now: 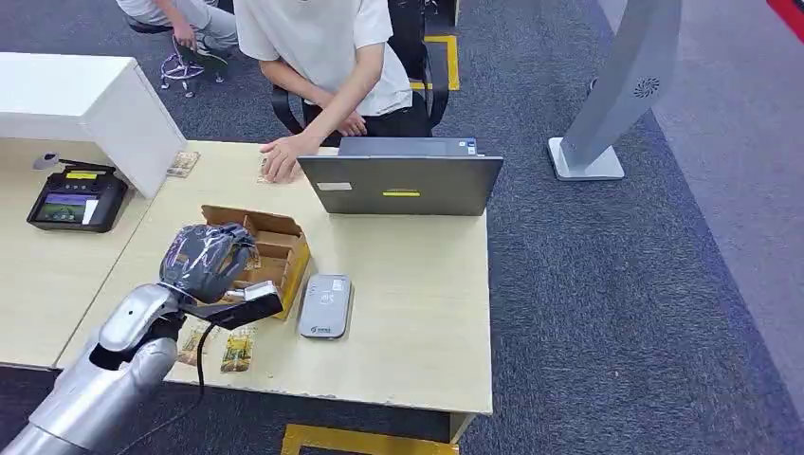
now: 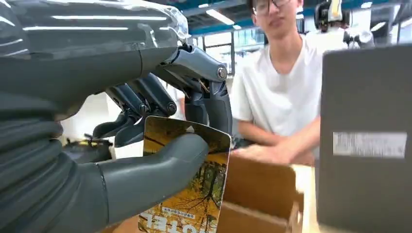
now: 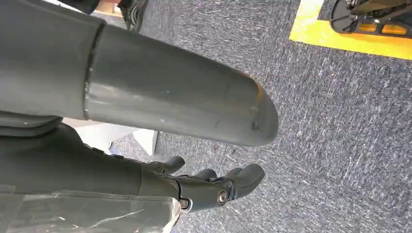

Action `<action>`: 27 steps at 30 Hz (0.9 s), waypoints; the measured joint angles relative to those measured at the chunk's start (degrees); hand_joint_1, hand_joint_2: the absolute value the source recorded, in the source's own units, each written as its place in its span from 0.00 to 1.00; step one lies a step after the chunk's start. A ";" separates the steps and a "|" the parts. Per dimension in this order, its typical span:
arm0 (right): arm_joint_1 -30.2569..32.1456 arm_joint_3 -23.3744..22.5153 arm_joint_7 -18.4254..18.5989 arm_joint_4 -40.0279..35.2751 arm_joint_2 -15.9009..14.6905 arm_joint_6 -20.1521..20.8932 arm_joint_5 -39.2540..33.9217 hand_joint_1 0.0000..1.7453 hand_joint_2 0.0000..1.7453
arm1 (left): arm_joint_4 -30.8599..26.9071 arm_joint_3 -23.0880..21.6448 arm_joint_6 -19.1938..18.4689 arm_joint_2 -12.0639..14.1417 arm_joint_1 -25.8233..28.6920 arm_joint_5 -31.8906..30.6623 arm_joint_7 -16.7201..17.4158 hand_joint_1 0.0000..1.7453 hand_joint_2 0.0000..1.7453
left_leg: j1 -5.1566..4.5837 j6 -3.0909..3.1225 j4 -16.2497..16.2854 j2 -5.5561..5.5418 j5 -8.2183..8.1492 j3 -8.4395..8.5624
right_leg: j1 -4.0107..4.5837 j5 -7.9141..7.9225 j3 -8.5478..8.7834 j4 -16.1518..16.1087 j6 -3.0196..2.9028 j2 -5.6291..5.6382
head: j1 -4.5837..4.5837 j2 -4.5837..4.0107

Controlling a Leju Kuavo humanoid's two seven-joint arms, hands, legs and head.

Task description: Pass the card to the sensor for recognition and then transmit it.

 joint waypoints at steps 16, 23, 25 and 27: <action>-0.08 0.15 -0.39 0.00 0.00 0.20 0.87 0.00 0.00 | -1.79 1.92 0.59 0.46 -11.24 2.01 -0.79 1.00 1.00 | 0.00 -0.01 0.02 -0.06 0.04 0.00 | 0.00 0.03 0.01 0.01 -0.03 -0.06 | 0.00 0.00; -1.05 1.92 0.98 0.00 0.04 1.48 3.88 0.00 0.00 | 6.71 1.92 5.39 -0.48 -21.02 -2.96 1.57 1.00 1.00 | 0.03 -0.08 0.03 -0.14 0.11 -0.04 | 0.02 0.09 -0.04 0.01 -0.09 -0.11 | 0.07 0.00; -1.73 2.95 1.57 0.00 0.07 1.99 5.07 0.00 0.00 | 15.14 1.92 8.92 -1.14 -27.31 -6.56 3.00 1.00 1.00 | 0.05 -0.13 0.03 -0.13 0.17 -0.06 | 0.03 0.16 -0.05 0.03 -0.10 -0.10 | 0.09 0.00; -2.52 3.87 2.10 0.00 0.20 2.30 5.75 0.00 0.00 | 24.87 1.90 11.22 -1.53 -33.60 -10.13 4.22 1.00 1.00 | 0.07 -0.19 0.02 -0.01 0.24 -0.03 | 0.05 0.29 -0.07 0.05 -0.17 0.02 | 0.15 0.00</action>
